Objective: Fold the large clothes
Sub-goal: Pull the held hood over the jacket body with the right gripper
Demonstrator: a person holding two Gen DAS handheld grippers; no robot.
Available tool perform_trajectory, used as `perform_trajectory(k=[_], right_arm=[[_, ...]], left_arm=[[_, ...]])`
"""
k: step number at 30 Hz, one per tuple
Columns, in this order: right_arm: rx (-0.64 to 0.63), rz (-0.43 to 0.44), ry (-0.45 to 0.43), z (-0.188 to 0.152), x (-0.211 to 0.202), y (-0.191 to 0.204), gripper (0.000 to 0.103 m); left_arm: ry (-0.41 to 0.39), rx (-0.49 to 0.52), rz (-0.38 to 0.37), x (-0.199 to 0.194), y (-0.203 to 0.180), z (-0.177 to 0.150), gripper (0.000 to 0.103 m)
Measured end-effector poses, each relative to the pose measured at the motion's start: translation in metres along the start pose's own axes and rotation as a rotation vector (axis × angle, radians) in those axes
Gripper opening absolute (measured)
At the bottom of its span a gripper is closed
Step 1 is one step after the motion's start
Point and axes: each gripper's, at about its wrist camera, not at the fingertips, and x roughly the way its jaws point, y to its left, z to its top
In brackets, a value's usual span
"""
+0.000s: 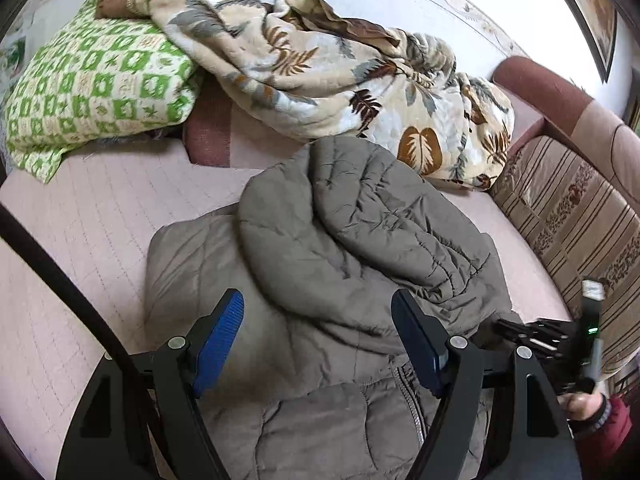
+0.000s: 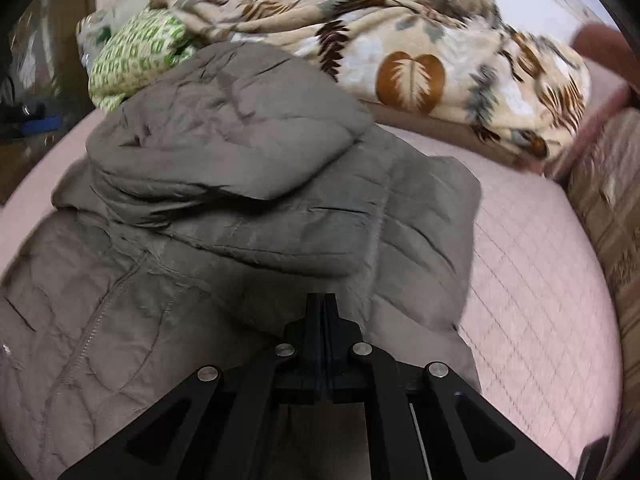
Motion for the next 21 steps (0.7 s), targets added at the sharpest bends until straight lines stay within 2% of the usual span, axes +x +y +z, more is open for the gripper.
perform_trajectory(k=[4,8,11,13,18,21], right_arm=[[0.050,0.036,-0.120,0.021,-0.047,-0.006,0.003],[0.076,0.085,-0.176,0.063,-0.057,0.016,0.003],[0.100,0.110,-0.145,0.088,-0.025,0.037,0.003],[0.112,0.089,-0.101,0.088,0.001,0.047,0.003],[0.147,0.082,0.022,0.066,0.054,0.046,0.004],[0.167,0.106,0.038,0.056,0.069,0.042,0.004]], left_arm=[[-0.001,0.017,0.001,0.014,-0.011,0.015,0.075],[0.013,0.000,0.005,0.039,-0.023,0.029,0.075],[0.050,-0.001,0.022,0.061,-0.029,0.026,0.075],[0.068,0.007,0.047,0.071,-0.029,0.017,0.075],[0.104,0.048,0.089,0.096,-0.026,-0.012,0.075],[0.097,0.063,0.118,0.106,-0.028,-0.022,0.075]])
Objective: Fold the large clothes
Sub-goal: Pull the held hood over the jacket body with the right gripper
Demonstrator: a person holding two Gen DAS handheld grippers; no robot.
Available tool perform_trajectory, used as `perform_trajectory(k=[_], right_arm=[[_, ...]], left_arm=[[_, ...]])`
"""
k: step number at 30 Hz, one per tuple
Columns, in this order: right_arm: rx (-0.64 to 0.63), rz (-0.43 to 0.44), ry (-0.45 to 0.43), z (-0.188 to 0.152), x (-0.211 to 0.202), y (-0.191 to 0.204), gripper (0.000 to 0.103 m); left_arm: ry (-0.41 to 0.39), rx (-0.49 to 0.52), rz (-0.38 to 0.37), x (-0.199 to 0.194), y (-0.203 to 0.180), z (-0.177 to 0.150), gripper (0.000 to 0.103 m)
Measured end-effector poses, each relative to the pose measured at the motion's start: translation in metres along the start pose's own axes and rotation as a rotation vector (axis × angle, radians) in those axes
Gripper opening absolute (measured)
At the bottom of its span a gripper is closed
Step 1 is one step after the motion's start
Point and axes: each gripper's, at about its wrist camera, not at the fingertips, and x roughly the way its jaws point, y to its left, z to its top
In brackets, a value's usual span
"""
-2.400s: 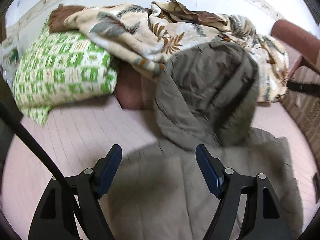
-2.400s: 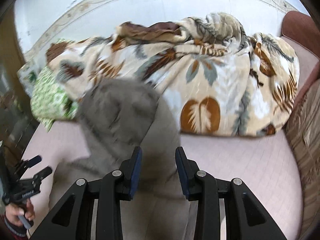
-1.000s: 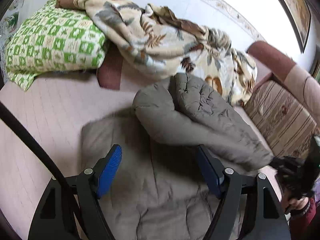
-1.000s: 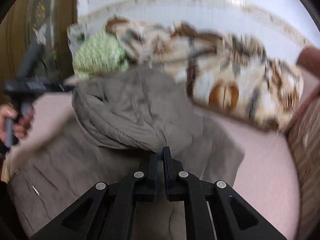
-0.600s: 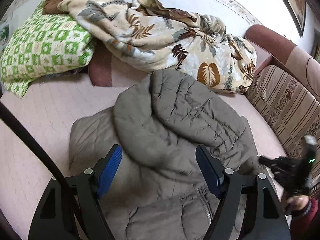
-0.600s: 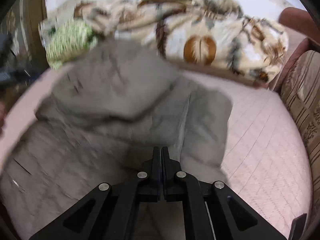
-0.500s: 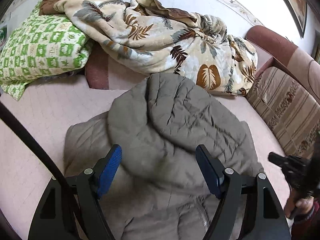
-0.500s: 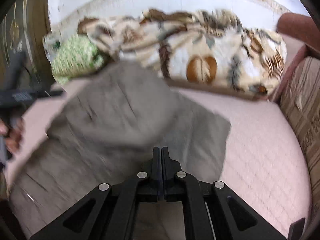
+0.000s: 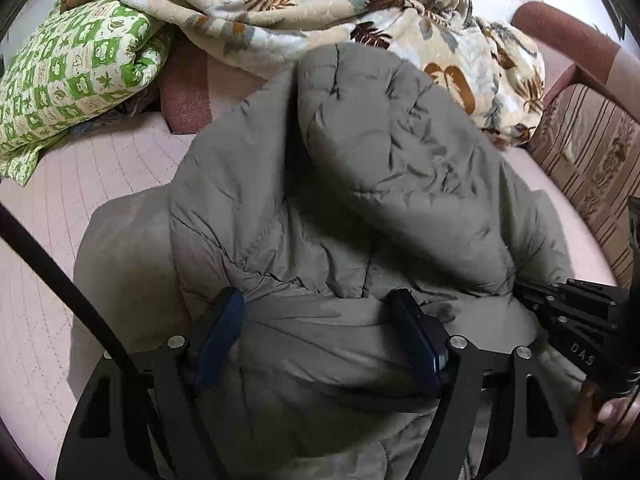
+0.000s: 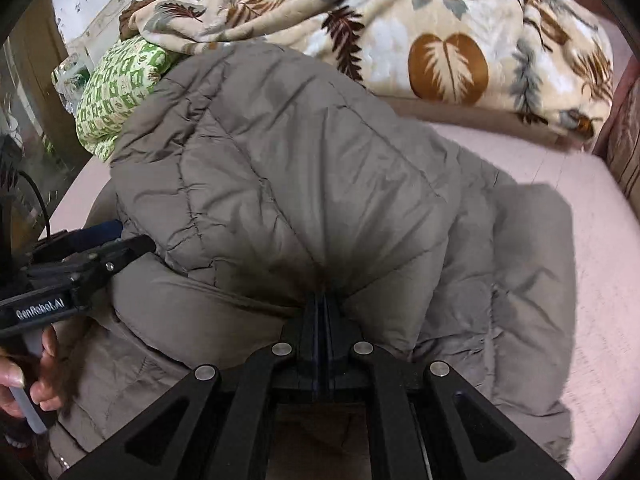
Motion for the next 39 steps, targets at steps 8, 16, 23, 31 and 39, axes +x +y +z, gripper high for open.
perform_trajectory(k=[8,16,23,31,39], right_arm=[[0.007,0.029,-0.020,0.009,-0.032,0.007,0.004],[-0.046,0.088,-0.084,0.045,-0.052,0.049,0.004],[-0.043,0.075,0.016,0.039,-0.001,0.063,0.004],[-0.007,0.082,0.050,0.028,0.010,0.055,0.004],[-0.033,0.054,-0.070,0.017,-0.063,0.052,0.004]], left_arm=[[-0.070,-0.016,-0.044,-0.035,0.002,0.005,0.075],[-0.103,-0.053,-0.033,-0.050,0.016,0.012,0.075],[-0.030,-0.073,-0.011,-0.016,0.031,-0.015,0.075],[-0.036,-0.045,0.017,-0.024,0.021,-0.020,0.075],[-0.084,-0.118,-0.019,-0.087,0.028,-0.039,0.075]])
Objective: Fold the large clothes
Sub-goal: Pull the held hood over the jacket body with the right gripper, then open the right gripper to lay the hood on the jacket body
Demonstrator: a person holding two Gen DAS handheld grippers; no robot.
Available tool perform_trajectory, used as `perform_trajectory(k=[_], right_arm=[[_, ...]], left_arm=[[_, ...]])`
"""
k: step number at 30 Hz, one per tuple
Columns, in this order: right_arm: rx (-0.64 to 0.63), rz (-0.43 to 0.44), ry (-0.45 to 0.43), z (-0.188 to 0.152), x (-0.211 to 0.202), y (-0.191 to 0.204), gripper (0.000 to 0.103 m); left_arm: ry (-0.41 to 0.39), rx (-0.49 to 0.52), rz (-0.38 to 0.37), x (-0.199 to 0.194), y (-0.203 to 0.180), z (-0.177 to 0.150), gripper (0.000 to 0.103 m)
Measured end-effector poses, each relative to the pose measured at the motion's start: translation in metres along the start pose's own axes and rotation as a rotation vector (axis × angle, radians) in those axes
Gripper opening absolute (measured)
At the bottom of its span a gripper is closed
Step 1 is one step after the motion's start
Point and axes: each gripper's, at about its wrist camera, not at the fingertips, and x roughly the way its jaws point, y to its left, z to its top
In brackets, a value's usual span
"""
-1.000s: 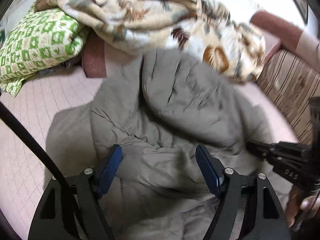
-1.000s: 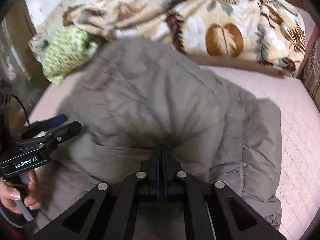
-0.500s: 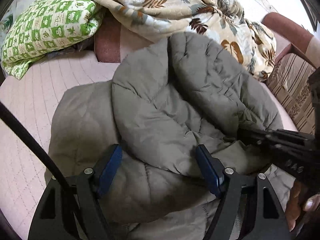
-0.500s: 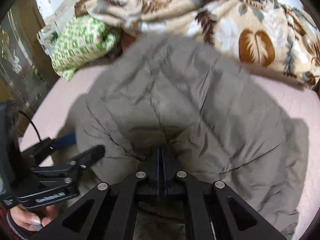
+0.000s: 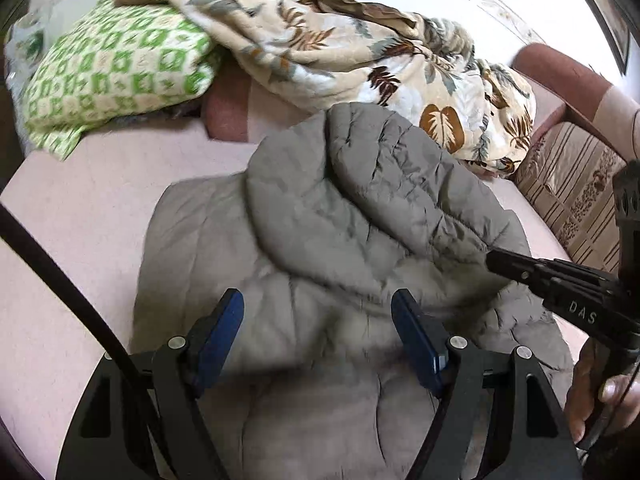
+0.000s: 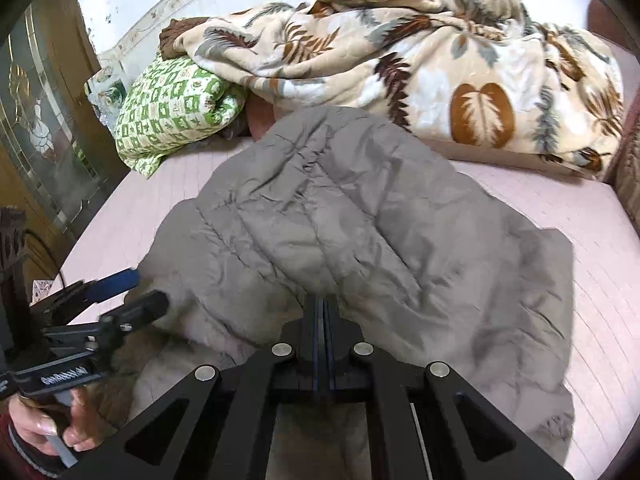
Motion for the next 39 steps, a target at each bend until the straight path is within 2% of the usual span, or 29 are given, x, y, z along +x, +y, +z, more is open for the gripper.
perform_trajectory(k=[3,6,10,12,18,23,29,39], right_arm=[[0.012,-0.020,0.001,-0.007,0.006,-0.006,0.004],[0.052,-0.016,0.048,-0.014,0.026,-0.016,0.004],[0.053,-0.022,0.092,-0.024,0.046,-0.019,0.004],[0.082,-0.004,0.096,-0.026,0.050,-0.023,0.004],[0.074,0.034,0.031,-0.019,0.024,-0.013,0.004],[0.054,0.067,0.004,-0.023,0.004,-0.002,0.004],[0.078,0.040,0.012,-0.030,0.003,-0.011,0.004],[0.075,0.031,0.033,-0.040,-0.003,-0.016,0.004]], left_arm=[[-0.019,-0.023,0.017,-0.002,0.004,-0.011,0.075],[-0.008,-0.009,0.030,0.011,0.006,-0.012,0.075],[0.066,-0.018,0.044,0.040,0.013,-0.016,0.075],[0.062,-0.008,0.056,0.041,0.009,-0.017,0.075],[-0.027,0.001,-0.023,0.009,0.000,-0.008,0.075],[-0.004,0.000,-0.003,0.013,-0.001,-0.012,0.075],[0.033,-0.014,0.022,0.021,0.009,-0.020,0.075],[0.004,0.062,0.101,0.012,0.006,-0.028,0.075]])
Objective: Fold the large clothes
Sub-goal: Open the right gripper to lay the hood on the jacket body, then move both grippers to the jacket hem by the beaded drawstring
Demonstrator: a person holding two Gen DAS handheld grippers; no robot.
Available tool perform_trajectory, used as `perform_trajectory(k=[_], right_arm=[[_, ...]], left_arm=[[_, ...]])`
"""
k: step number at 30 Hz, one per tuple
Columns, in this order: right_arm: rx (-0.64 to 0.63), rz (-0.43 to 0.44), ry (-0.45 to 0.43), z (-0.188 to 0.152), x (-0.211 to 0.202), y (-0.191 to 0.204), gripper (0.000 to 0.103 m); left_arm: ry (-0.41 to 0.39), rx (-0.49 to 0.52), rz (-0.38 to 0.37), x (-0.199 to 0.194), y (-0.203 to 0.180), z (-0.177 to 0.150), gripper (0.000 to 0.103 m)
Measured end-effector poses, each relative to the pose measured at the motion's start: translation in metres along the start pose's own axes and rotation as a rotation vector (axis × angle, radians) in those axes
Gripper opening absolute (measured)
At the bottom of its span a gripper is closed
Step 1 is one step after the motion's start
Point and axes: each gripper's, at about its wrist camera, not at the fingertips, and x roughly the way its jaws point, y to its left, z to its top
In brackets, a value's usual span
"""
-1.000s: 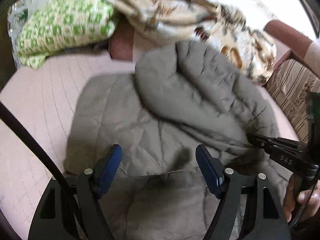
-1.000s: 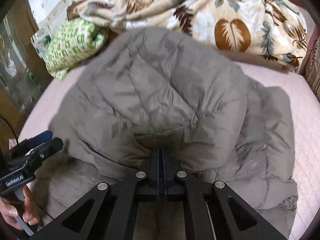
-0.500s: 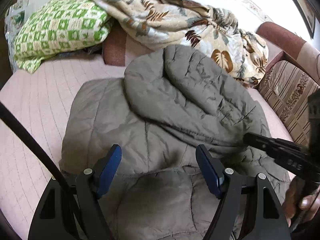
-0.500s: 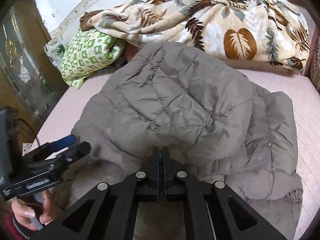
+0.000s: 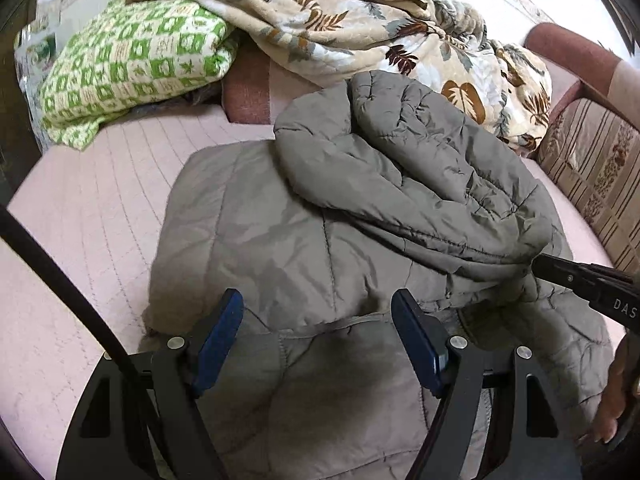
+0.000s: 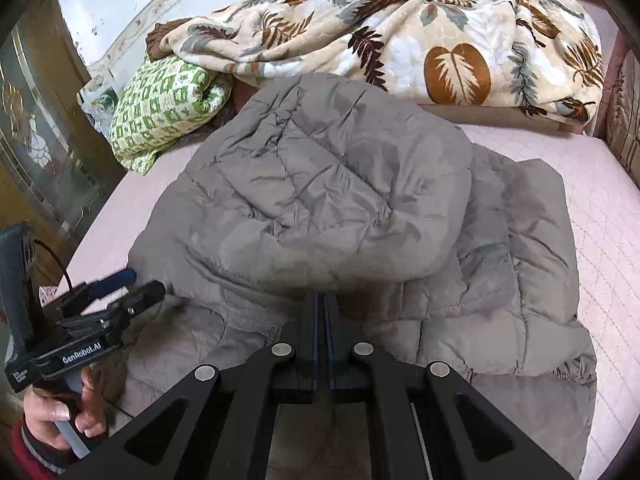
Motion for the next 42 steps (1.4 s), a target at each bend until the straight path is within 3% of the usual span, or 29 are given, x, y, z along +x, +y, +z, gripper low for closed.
perform_trajectory(k=[9,18,25,30,33,38,42], right_arm=[[0.006,0.015,-0.009,-0.032,-0.029,0.000,0.012],[0.048,-0.013,-0.024,-0.074,-0.064,-0.018,0.014],[0.112,-0.008,0.003,-0.108,-0.081,-0.031,0.017],[0.103,-0.003,0.034,-0.134,-0.088,-0.028,0.018],[0.122,-0.009,0.065,-0.148,-0.084,-0.028,0.020],[0.122,-0.028,0.074,-0.155,-0.080,-0.025,0.023],[0.123,-0.038,0.075,-0.158,-0.076,-0.025,0.023]], left_arm=[[-0.031,0.028,0.006,-0.015,0.000,-0.005,0.075],[0.008,0.051,-0.031,-0.021,-0.008,-0.026,0.075],[0.025,0.009,-0.038,-0.053,-0.008,-0.075,0.075],[0.038,-0.052,-0.029,-0.081,0.003,-0.133,0.075],[0.020,-0.020,0.024,-0.094,0.001,-0.157,0.076],[0.002,0.026,0.074,-0.099,-0.005,-0.170,0.077],[0.002,0.025,0.072,-0.099,-0.005,-0.168,0.078]])
